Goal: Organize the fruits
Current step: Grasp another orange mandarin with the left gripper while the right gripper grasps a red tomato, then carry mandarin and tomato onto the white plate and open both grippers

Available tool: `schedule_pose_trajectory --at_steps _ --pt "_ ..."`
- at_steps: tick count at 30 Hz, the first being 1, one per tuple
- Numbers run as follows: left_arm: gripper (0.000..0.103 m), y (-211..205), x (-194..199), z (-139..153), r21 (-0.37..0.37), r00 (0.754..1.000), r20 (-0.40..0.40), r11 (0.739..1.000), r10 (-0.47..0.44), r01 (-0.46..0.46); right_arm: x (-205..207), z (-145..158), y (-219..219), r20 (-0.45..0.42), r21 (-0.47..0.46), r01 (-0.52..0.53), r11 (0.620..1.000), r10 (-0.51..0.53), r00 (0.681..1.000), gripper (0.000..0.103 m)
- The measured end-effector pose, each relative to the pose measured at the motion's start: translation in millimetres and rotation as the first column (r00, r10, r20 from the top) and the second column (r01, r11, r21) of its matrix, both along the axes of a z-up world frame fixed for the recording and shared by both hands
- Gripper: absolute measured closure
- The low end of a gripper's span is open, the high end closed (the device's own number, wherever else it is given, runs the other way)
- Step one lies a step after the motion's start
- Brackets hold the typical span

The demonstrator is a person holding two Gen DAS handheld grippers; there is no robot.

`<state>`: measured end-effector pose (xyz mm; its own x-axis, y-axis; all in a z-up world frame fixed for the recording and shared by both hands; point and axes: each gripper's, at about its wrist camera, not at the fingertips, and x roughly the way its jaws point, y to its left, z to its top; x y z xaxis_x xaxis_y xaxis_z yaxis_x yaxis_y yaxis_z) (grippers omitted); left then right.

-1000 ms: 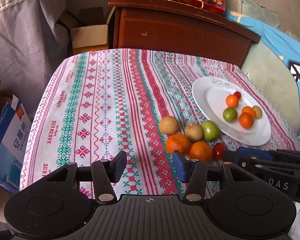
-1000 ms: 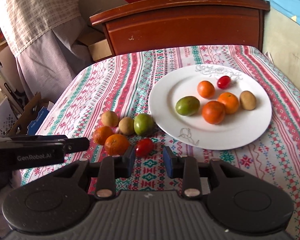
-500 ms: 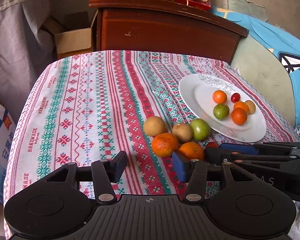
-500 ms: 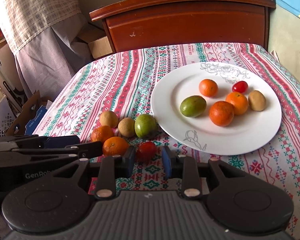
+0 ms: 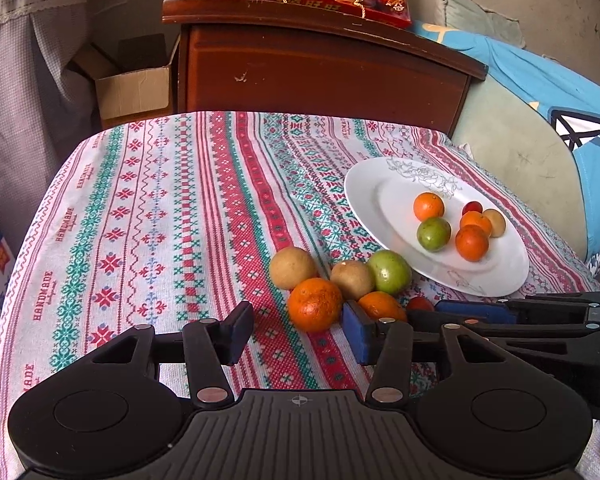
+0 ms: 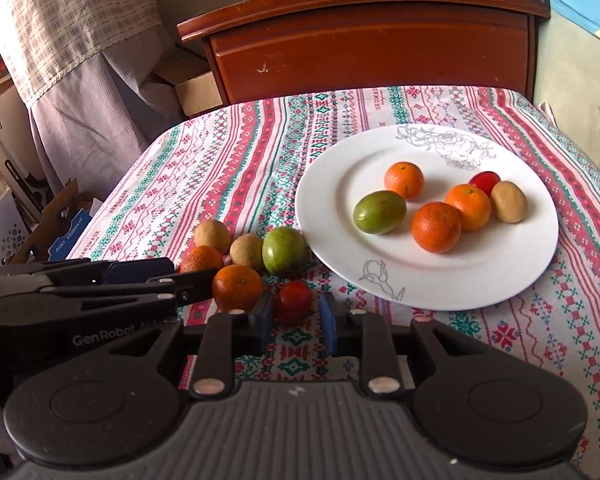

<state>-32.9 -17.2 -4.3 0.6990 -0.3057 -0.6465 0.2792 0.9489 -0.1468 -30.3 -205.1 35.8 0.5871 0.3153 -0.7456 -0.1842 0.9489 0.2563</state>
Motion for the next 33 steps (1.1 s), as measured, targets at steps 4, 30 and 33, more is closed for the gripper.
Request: schedule_pose_trajectory --at_steps 4,30,33 --pt "0.06 -1 0 0 0.004 1.0 0.01 1.0 -0.005 0.005 0 0 1 0.003 -0.003 0.002 1.0 -0.002 1.0 0.078" --pt "0.077 -13 2 38 -0.048 0.994 0.106 0.999 0.002 0.003 9 39 -26 0.123 0.03 0.097 0.995 -0.1 0.987 0.085" --pt "0.077 -20 11 42 -0.068 0.994 0.107 0.998 -0.002 0.009 16 42 -37 0.134 0.034 0.141 0.989 -0.145 0.98 0.085"
